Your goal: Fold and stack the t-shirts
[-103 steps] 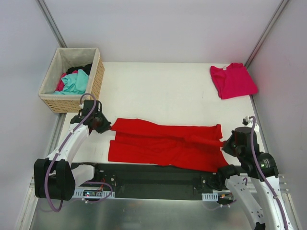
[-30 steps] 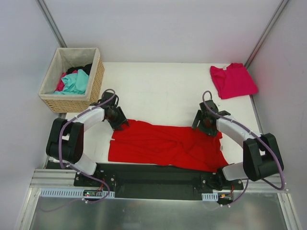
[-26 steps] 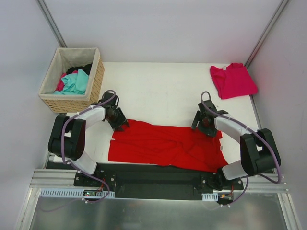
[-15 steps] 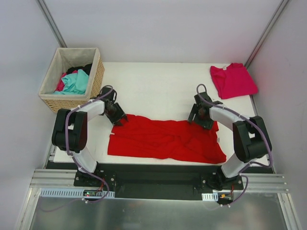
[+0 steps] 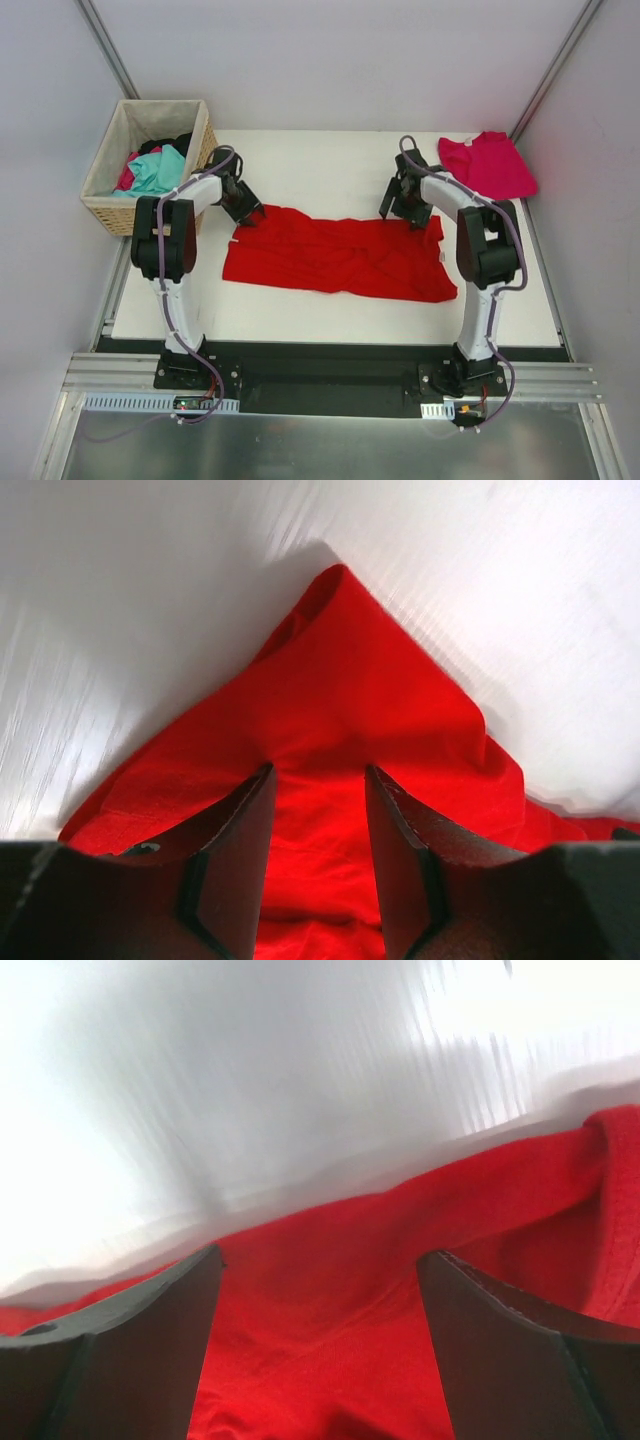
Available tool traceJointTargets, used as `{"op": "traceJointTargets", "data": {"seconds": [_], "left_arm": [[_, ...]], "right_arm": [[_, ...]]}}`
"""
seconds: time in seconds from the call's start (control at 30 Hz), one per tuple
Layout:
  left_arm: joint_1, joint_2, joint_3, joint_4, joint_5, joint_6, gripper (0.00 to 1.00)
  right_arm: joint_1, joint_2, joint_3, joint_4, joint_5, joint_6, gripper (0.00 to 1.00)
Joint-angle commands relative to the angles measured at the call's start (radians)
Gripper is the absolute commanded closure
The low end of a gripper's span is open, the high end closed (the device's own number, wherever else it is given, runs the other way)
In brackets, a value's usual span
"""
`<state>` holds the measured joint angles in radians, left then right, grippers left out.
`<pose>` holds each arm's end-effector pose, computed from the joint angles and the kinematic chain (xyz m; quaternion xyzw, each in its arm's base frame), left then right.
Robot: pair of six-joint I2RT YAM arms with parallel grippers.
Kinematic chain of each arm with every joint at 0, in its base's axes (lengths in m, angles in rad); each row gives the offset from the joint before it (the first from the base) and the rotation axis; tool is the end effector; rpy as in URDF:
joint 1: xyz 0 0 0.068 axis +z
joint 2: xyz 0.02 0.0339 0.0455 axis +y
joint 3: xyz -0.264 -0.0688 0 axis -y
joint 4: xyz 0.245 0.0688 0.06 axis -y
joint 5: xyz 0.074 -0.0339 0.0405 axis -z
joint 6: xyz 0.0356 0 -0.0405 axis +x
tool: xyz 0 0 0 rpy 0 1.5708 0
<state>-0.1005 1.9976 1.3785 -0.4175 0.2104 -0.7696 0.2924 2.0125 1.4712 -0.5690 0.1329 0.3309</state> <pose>0.4162 -0.0494 0.1669 -0.2888 0.9151 -0.2025 0.1953 0.4057 0.1172 0.1794 0.0339 0.9710 0.0083 0.2366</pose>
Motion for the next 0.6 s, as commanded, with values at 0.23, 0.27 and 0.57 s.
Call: {"op": "traceJointTargets", "data": {"seconds": [0.23, 0.27, 0.57], "left_arm": [[0.079, 0.153, 0.214, -0.093, -0.005, 0.018, 0.59], [0.081, 0.153, 0.212, -0.095, -0.002, 0.018, 0.59], [0.053, 0.029, 0.182, -0.093, 0.044, 0.03, 0.57]], "right_arm": [[-0.055, 0.279, 0.452, -0.103, -0.124, -0.141, 0.18], [-0.056, 0.287, 0.465, -0.114, -0.162, -0.145, 0.18], [-0.044, 0.008, 0.287, -0.032, -0.142, -0.214, 0.18]]}}
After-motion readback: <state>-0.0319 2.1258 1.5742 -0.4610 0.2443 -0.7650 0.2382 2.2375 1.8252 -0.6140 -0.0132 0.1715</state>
